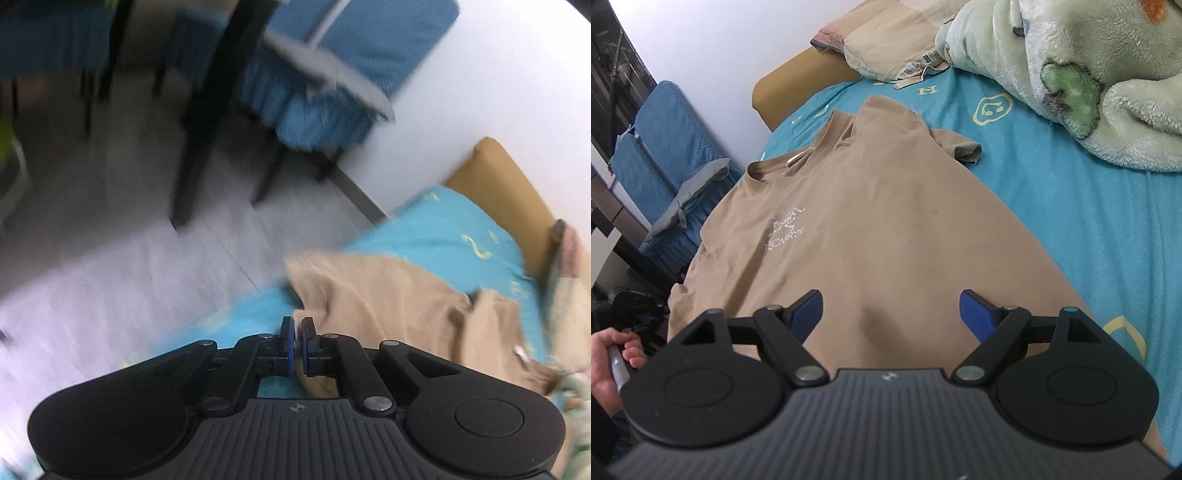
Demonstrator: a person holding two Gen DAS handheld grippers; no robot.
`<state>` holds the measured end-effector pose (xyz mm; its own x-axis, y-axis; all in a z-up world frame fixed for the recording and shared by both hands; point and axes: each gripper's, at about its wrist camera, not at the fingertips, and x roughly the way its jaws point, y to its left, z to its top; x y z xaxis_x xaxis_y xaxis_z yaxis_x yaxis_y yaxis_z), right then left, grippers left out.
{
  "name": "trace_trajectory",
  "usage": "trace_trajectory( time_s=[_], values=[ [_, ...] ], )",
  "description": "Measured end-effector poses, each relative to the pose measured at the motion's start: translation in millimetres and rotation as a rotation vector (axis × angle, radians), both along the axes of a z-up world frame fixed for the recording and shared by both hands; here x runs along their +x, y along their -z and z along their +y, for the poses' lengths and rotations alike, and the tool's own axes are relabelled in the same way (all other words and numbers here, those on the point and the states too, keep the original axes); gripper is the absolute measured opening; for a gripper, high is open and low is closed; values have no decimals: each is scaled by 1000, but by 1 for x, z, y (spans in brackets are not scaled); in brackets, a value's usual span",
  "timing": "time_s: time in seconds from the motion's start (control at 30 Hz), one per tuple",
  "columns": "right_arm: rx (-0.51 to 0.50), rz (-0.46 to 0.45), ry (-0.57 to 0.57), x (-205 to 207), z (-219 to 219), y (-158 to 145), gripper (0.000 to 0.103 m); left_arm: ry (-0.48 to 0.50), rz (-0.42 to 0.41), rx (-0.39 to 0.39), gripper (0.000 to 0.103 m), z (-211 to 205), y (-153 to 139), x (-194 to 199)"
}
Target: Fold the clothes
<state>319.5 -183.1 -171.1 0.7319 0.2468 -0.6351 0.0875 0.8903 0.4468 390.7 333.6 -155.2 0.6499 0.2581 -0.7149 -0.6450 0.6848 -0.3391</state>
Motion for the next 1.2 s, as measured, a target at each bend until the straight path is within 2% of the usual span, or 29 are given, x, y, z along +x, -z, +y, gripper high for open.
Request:
trace_trajectory(
  time_s=[0.1, 0.13, 0.17, 0.27, 0.3, 0.37, 0.43, 0.53, 0.6, 0.63, 0.73, 0.83, 0.9, 1.07, 1.2],
  values=[
    [3, -14, 5, -2, -1, -3, 83, -38, 36, 192, 4, -2, -17, -2],
    [3, -20, 4, -2, -1, -4, 83, -11, 60, 240, 4, -5, -18, 0],
    [2, -24, 2, -3, -1, -5, 83, 15, 86, 253, 4, -6, -16, 2],
    [-9, -33, -3, -3, 0, -6, 83, 27, 105, 160, 6, -4, -12, -6],
    [-15, -36, -4, -3, 1, -7, 83, 38, 110, 152, 7, -5, -12, -11],
    [-22, -40, -5, -3, 2, -8, 83, 93, 152, 168, 15, -17, -20, -26],
    [-21, -45, -7, -4, 2, -10, 83, 153, 190, 166, 35, -29, -28, -47],
    [-26, -62, -19, -6, 4, -14, 83, 231, 207, 86, 52, -50, -44, -98],
    [-44, -81, -30, -10, 6, -18, 83, 290, 256, 15, 53, -65, -51, -138],
    [-52, -89, -34, -13, 6, -20, 83, 311, 285, -26, 56, -73, -54, -158],
    [-66, -107, -42, -20, 5, -25, 83, 317, 347, -168, 61, -93, -57, -210],
    [-86, -117, -43, -30, 4, -30, 83, 329, 391, -242, 65, -108, -59, -244],
    [-110, -121, -45, -39, 3, -32, 83, 335, 419, -248, 71, -120, -60, -258],
    [-174, -118, -47, -63, -2, -39, 83, 355, 474, -227, 72, -147, -58, -271],
    [-168, -100, -30, -81, -10, -45, 83, 404, 510, -134, 69, -167, -57, -274]
  ],
)
